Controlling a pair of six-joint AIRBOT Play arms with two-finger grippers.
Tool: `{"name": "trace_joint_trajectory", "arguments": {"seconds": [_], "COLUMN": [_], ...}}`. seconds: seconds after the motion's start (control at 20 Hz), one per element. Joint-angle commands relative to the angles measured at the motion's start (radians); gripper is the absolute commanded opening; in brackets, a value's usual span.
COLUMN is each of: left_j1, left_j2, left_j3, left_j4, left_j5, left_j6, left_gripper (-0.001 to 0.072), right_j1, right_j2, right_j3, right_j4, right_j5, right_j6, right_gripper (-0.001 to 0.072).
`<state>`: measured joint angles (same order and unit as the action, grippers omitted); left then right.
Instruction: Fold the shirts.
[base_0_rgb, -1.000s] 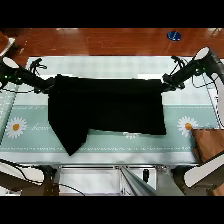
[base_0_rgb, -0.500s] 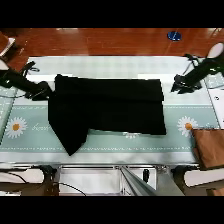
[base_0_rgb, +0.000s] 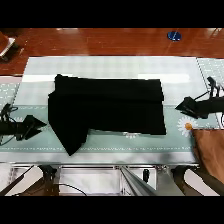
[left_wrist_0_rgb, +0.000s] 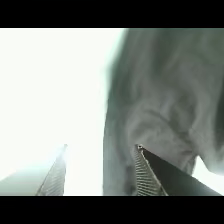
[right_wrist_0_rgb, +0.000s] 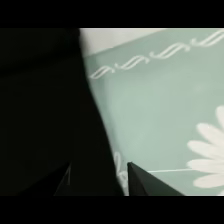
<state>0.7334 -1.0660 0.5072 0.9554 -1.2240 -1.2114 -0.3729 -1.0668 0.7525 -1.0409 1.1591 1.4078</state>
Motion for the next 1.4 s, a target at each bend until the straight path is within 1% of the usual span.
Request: {"name": "trace_joint_trajectory", "arguments": {"seconds": [0.0, 0.15, 0.25, 0.35, 0.4, 0.45, 0.5, 0.55, 0.65, 0.7, 0.75, 0.8, 0.85, 0.95, 1.1, 1.2, 1.35], "left_j1": [0.007, -0.091, -0.156, -0.209, -0.230, -0.244, -0.251, -0.254, -0.253, -0.253, -0.253, -0.253, -0.253, -0.253, -0.254, -0.254, -0.254], "left_j2": [0.032, 0.013, -0.013, -0.048, -0.067, -0.082, -0.094, -0.097, -0.097, -0.097, -0.097, -0.097, -0.097, -0.097, -0.097, -0.097, -0.097], "left_j3": [-0.108, -0.112, -0.112, -0.112, -0.112, -0.111, -0.111, -0.111, -0.104, -0.098, -0.094, -0.091, -0.090, -0.090, -0.090, -0.090, -0.090], "left_j4": [-0.052, -0.059, -0.060, -0.083, -0.101, -0.117, -0.119, -0.119, -0.119, -0.119, -0.119, -0.119, -0.119, -0.119, -0.119, -0.119, -0.119], "left_j5": [0.019, 0.049, 0.096, 0.146, 0.166, 0.170, 0.166, 0.145, 0.112, 0.101, 0.095, 0.093, 0.093, 0.093, 0.090, 0.090, 0.086], "left_j6": [0.025, 0.026, 0.024, 0.022, 0.022, 0.022, 0.023, 0.043, 0.048, 0.048, 0.049, 0.048, 0.048, 0.048, 0.048, 0.048, 0.048], "left_gripper": [0.0508, 0.0507, 0.0506, 0.0505, 0.0497, 0.0383, 0.0060, 0.0012, 0.0012, 0.0012, 0.0012, 0.0013, 0.0013, 0.0013, 0.0013, 0.0013, 0.0013], "right_j1": [-0.016, -0.016, -0.016, -0.016, -0.019, -0.031, -0.048, -0.066, -0.079, -0.078, -0.078, -0.078, -0.078, -0.078, -0.077, -0.027, 0.065], "right_j2": [0.053, 0.053, 0.053, 0.053, 0.052, 0.053, 0.053, 0.053, 0.052, 0.052, 0.052, 0.052, 0.052, 0.051, 0.051, 0.045, -0.029], "right_j3": [-0.116, -0.116, -0.116, -0.116, -0.116, -0.116, -0.116, -0.116, -0.119, -0.137, -0.166, -0.203, -0.232, -0.266, -0.270, -0.270, -0.270], "right_j4": [0.118, 0.120, 0.119, 0.119, 0.113, 0.094, 0.062, 0.012, -0.143, -0.169, -0.160, -0.116, -0.067, -0.013, 0.008, 0.004, 0.033], "right_j5": [-0.036, -0.043, -0.046, -0.069, -0.073, -0.070, -0.055, -0.031, 0.059, 0.111, 0.141, 0.155, 0.154, 0.124, 0.101, 0.070, -0.012], "right_j6": [-0.061, -0.060, -0.052, -0.008, -0.004, 0.006, 0.017, 0.033, 0.079, 0.090, 0.086, 0.058, 0.022, 0.011, 0.014, 0.032, 0.058], "right_gripper": [0.0414, 0.0414, 0.0414, 0.0414, 0.0414, 0.0414, 0.0414, 0.0414, 0.0414, 0.0414, 0.0413, 0.0413, 0.0413, 0.0414, 0.0414, 0.0413, 0.0413]}}
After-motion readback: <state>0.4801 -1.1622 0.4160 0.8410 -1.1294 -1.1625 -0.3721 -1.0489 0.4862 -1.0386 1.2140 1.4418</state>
